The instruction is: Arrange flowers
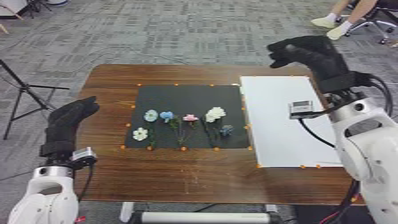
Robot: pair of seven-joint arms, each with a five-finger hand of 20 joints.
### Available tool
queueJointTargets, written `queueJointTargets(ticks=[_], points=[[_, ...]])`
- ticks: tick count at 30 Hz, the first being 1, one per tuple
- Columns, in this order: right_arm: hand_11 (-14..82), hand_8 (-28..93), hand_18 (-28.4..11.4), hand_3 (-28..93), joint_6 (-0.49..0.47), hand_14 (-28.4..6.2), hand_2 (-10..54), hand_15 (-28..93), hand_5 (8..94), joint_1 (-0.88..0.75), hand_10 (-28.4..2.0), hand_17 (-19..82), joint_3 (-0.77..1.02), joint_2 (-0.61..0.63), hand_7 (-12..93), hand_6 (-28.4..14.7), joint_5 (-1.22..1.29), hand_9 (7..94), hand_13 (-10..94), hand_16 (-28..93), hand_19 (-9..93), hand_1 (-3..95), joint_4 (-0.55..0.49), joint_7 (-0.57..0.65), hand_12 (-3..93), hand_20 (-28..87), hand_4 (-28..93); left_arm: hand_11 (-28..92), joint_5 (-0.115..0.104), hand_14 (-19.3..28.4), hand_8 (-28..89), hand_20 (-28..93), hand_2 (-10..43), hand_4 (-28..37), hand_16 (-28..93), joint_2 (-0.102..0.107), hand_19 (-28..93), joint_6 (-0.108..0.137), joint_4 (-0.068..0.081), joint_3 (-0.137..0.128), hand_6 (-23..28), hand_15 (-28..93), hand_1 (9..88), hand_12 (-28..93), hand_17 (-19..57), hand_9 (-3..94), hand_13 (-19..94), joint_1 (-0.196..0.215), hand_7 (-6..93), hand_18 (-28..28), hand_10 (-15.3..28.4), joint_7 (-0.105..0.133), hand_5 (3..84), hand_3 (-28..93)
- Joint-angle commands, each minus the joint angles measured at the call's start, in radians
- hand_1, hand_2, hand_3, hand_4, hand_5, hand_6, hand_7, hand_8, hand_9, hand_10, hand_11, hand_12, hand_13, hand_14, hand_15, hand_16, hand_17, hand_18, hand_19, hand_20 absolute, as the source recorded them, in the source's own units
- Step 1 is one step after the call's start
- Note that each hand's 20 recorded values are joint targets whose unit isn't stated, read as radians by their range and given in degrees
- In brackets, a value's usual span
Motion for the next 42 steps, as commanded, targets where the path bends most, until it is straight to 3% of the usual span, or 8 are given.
queueJointTargets(ticks=[1, 5, 12, 26, 29, 33, 38, 42], points=[[5.8, -6, -16.8, 66, -0.013, -14.5, 6.9, 11, 45.2, -0.300, -15.4, 24, 0.102, -0.249, 7, -0.9, 0.066, 49.2, 42, 22, 10, 9.1, -0.039, -0.291, 13.6, 32, -14, 21, 0.034, 17.3, -8, 18, 2.4, -22.6, 3, -0.051, 10, 0.007, -0.032, -0.001, -0.1, 18, 27.7, 13, 6.8, 53.9, 42, 0.045, 15.0, 12.1, 14.4, 0.042, 56.3, 68], [2.9, -6, -15.5, 65, -0.263, -10.6, 8.9, 4, 33.9, -0.309, -13.7, 15, 0.140, -0.263, 3, -0.2, 0.091, 36.5, 25, 11, 0, -0.5, -0.039, -0.262, 10.2, 24, -18, 19, 0.069, 17.1, -8, 17, 2.5, -22.8, 2, -0.065, 8, 0.005, -0.051, 0.003, -0.4, 15, 27.7, 12, 7.6, 56.6, 42, 0.056, 14.1, 10.9, 15.0, 0.054, 58.3, 68], [3.1, -6, -14.9, 65, -0.204, -10.3, 9.0, 3, 34.6, -0.316, -14.1, 12, 0.123, -0.247, 3, -0.6, 0.129, 35.7, 22, 7, 1, -1.8, -0.010, -0.220, 9.5, 20, -18, 18, 0.132, 16.7, -8, 16, 2.6, -23.3, 2, -0.067, 7, -0.016, -0.064, 0.035, 0.2, 13, 27.2, 11, 7.7, 56.7, 42, 0.041, 13.5, 10.3, 14.8, 0.078, 58.2, 68], [4.8, -6, -16.9, 67, -0.248, -13.6, 6.0, 9, 43.8, -0.373, -14.7, 16, 0.152, -0.241, 6, -1.5, 0.321, 42.7, 29, 8, 4, 6.4, -0.019, -0.138, 11.2, 22, -15, 19, 0.124, 16.7, -7, 21, 2.2, -22.6, 3, -0.057, 14, -0.034, -0.092, 0.058, 0.7, 14, 27.4, 13, 9.1, 53.9, 42, 0.071, 14.7, 12.5, 14.4, 0.087, 56.5, 68], [5.1, -6, -16.9, 67, -0.151, -14.2, 5.0, 11, 44.5, -0.379, -14.6, 18, 0.116, -0.233, 6, -1.6, 0.323, 43.5, 32, 9, 7, 7.3, -0.022, -0.173, 11.5, 24, -15, 19, 0.119, 16.9, -7, 22, 2.1, -22.5, 4, -0.063, 15, -0.026, -0.096, 0.056, 0.8, 15, 27.5, 13, 9.1, 53.8, 42, 0.073, 14.8, 12.7, 14.3, 0.090, 56.5, 68], [8.8, -7, -16.2, 67, -0.102, -14.5, 4.7, 18, 58.5, -0.383, -15.3, 26, 0.101, -0.234, 11, -1.8, 0.317, 63.4, 54, 19, 15, 10.7, -0.028, -0.187, 16.0, 36, -15, 20, 0.115, 17.7, -7, 25, 2.3, -22.5, 4, -0.068, 19, -0.020, -0.102, 0.048, 0.9, 18, 27.8, 14, 10.2, 54.0, 45, 0.086, 14.9, 13.7, 14.4, 0.091, 56.5, 68], [19.9, -9, -15.5, 66, -0.106, -13.7, 4.0, 32, 80.0, -0.390, -14.3, 31, 0.112, -0.236, 34, -0.9, 0.297, 77.6, 64, 31, 22, 13.9, -0.033, -0.168, 22.1, 46, -14, 24, 0.132, 19.0, -6, 36, 3.0, -21.0, -1, -0.079, 37, -0.046, -0.110, 0.022, 2.0, 44, 28.8, 16, 13.5, 58.8, 58, 0.100, 17.2, 16.5, 14.5, 0.072, 59.7, 66], [20.1, -9, -15.7, 67, -0.099, -13.8, 4.2, 31, 77.3, -0.401, -14.4, 30, 0.105, -0.231, 31, -0.2, 0.306, 77.4, 63, 31, 19, 13.6, -0.038, -0.160, 22.1, 47, -14, 30, 0.114, 19.3, -5, 44, 3.7, -19.1, -4, -0.084, 48, -0.017, -0.111, 0.021, 3.7, 64, 30.2, 19, 14.7, 64.7, 61, 0.105, 22.8, 17.3, 14.8, 0.070, 64.5, 64]])
